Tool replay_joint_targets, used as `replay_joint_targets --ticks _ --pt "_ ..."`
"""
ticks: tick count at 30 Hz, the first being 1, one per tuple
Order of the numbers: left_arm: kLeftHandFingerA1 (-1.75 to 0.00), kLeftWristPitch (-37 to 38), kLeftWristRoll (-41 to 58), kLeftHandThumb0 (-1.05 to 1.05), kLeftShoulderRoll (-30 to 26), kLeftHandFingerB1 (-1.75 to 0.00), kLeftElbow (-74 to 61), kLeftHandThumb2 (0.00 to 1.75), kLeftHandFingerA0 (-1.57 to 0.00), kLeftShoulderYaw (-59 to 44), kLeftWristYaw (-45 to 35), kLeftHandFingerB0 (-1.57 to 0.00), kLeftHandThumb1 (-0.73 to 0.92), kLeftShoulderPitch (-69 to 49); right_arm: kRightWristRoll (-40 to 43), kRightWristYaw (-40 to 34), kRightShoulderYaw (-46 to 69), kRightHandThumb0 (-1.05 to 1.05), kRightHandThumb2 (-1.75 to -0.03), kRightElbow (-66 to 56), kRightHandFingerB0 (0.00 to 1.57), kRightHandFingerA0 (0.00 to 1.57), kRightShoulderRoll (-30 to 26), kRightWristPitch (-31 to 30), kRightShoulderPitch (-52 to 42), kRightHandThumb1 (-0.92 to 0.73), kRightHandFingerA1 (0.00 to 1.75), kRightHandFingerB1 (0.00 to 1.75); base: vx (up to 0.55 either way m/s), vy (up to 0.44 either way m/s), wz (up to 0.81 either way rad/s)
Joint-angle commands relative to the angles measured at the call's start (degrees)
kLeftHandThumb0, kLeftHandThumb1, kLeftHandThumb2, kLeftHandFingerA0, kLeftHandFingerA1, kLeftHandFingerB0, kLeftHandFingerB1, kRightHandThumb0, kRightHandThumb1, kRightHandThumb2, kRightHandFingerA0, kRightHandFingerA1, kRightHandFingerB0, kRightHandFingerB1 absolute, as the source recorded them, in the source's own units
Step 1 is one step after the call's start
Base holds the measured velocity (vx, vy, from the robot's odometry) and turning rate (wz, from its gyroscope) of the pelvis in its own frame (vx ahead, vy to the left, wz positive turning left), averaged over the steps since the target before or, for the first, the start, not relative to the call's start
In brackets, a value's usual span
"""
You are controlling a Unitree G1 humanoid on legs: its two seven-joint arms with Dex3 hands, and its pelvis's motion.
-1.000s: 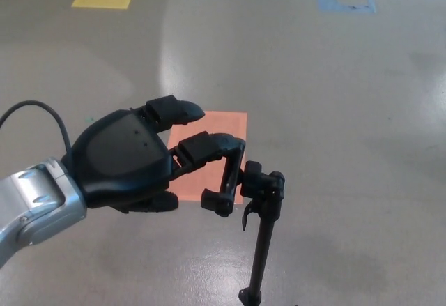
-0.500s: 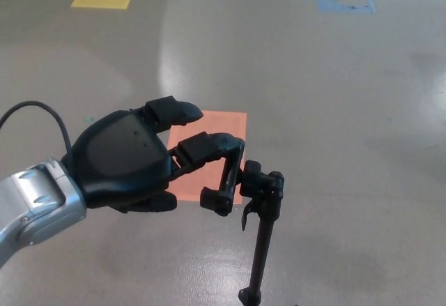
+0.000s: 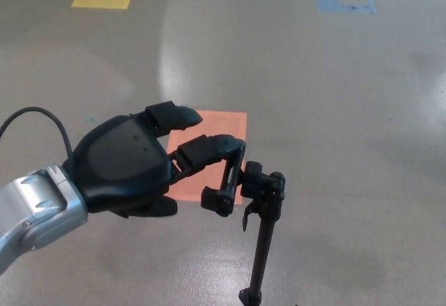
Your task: The robot uses its left hand to grab the top of a phone stand kept on the floor and tilt it upwards to adjust its angle
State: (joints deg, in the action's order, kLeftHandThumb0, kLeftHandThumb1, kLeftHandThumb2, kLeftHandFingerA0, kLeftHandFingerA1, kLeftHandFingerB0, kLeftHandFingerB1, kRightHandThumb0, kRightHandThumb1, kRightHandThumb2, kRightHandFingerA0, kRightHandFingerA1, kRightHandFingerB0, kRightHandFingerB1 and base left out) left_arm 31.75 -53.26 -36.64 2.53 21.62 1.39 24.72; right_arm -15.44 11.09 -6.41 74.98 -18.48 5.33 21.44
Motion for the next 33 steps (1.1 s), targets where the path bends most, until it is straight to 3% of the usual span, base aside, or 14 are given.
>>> replay_joint_targets --ticks 1,21,22,27,28,33 --pt "-0.46 -1.5 -1.2 -0.36 0.0 -0.49 -0.2 1.04 0.0 0.4 -1.0 -0.01 0.48 -2.3 -0.5 0.5 -0.6 -0.58 -0.62 0.1 0.31 0.25 -0.8 0.3 -0.2 -0.75 0.4 0.34 0.0 0.0 0.0" --pt "-0.46 -3.6 -2.7 -0.35 1.0 -0.49 2.1 1.04 0.0 2.4 1.1 0.0 0.49 -7.4 -0.5 1.1 -1.6 -0.59 -0.62 0.2 0.32 0.25 -0.9 -0.4 0.6 -0.74 0.4 0.34 0.0 0.0 0.0" --pt "-0.3 -3.9 -2.6 -0.67 1.0 -0.26 1.9 0.63 -0.22 2.4 0.6 -0.05 0.78 -7.5 -0.5 1.2 -1.6 -0.58 -0.62 0.2 0.32 0.24 -0.8 -0.4 0.6 -0.75 0.4 0.34 0.0 0.0 0.0" --pt "-0.32 -4.0 -3.6 -0.66 0.9 -0.26 3.0 0.62 -0.27 2.7 2.4 -0.09 0.75 -7.7 -0.7 1.4 -2.0 -0.58 -0.62 0.3 0.31 0.25 -0.8 -0.5 1.2 -0.75 0.38 0.33 0.0 0.0 0.0" --pt "-0.45 -4.0 -4.0 -0.35 0.8 -0.49 3.3 1.03 0.0 2.8 2.6 0.0 0.48 -7.5 -0.8 1.5 -2.1 -0.57 -0.62 0.3 0.31 0.26 -0.8 -0.4 1.3 -0.76 0.38 0.34 0.0 0.0 0.0" --pt "-0.45 -3.8 -3.9 -0.35 0.4 -0.49 4.2 1.03 0.0 2.8 2.5 0.0 0.49 -7.0 -0.8 1.9 -2.4 -0.57 -0.62 0.5 0.31 0.27 -0.8 -0.5 2.2 -0.75 0.38 0.34 0.0 0.0 0.0"
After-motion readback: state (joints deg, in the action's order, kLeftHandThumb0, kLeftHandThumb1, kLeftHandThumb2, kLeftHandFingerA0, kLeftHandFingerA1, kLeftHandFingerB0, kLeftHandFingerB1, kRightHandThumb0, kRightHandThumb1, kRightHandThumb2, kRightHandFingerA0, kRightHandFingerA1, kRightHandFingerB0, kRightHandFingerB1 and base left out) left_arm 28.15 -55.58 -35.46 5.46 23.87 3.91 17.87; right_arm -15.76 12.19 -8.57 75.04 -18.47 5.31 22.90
